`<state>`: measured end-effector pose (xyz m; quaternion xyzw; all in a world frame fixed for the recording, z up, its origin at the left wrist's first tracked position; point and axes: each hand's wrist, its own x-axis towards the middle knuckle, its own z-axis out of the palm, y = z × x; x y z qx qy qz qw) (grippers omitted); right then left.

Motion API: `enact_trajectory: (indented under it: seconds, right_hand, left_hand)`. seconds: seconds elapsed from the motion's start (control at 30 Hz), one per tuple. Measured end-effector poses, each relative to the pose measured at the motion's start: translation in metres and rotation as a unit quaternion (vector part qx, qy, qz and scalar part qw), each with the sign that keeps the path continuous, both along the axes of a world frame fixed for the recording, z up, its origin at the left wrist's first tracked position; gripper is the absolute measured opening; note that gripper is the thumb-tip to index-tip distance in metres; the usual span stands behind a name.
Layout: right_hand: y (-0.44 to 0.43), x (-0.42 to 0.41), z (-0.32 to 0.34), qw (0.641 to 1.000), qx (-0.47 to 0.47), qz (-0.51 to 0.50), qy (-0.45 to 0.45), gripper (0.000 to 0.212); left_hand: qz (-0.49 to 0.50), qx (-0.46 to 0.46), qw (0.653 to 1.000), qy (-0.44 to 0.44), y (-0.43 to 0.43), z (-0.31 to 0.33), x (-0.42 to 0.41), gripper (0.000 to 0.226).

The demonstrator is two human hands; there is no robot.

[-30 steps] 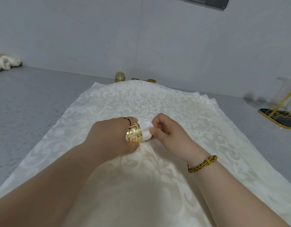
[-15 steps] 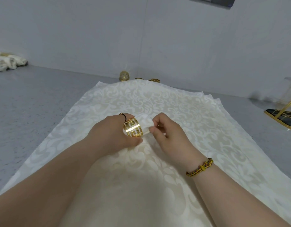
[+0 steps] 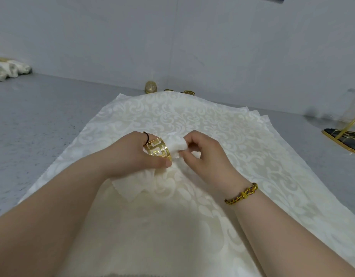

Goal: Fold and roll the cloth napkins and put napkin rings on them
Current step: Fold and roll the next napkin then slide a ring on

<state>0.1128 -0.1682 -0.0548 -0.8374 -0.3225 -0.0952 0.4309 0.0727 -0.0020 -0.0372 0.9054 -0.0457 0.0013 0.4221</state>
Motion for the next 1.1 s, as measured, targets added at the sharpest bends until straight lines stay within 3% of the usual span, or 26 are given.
enact_trajectory:
  seconds: [0.07,0.17,0.33,0.4,0.47,0.63,0.77,0.93,1.1]
  right_hand:
    - [-0.002,0.001,-0.002,0.993,-0.022,0.006,-0.114,0.005]
    - [-0.002,0.003,-0.004,0.971,-0.048,0.009,-0.234,0.014]
    - [0.001,0.002,-0.005,0.953,-0.067,0.016,-0.295,0.022]
    - [0.001,0.002,-0.006,0.961,-0.052,0.022,-0.270,0.019]
    - [-0.001,0.002,-0.008,0.973,-0.042,0.027,-0.227,0.016]
    - [-0.007,0.000,-0.006,0.998,-0.046,0.020,-0.025,0.008]
    - [-0.012,0.002,-0.002,0.997,-0.028,0.010,0.069,0.035]
    - [-0.019,0.001,0.005,0.985,-0.084,0.027,0.150,0.026]
    - [-0.015,0.000,0.005,0.982,0.015,-0.010,0.190,0.022]
  left_hand:
    - [-0.008,-0.010,1.000,0.009,0.003,0.000,0.001,0.019]
    - [-0.011,-0.012,1.000,0.011,0.005,0.000,0.002,0.027]
    - [0.003,0.004,1.000,0.018,0.011,0.000,0.002,0.033]
    - [-0.001,0.047,0.999,0.006,0.010,0.001,0.000,0.038]
    - [-0.009,0.080,0.997,-0.020,0.008,0.001,-0.003,0.029]
    - [0.008,0.154,0.988,-0.020,0.002,-0.001,-0.006,0.048]
    - [0.033,0.252,0.965,-0.070,-0.001,-0.001,-0.005,0.060]
    - [0.033,0.287,0.952,-0.097,-0.002,-0.008,-0.003,0.064]
    - [-0.002,0.260,0.963,-0.075,-0.008,-0.008,-0.001,0.088]
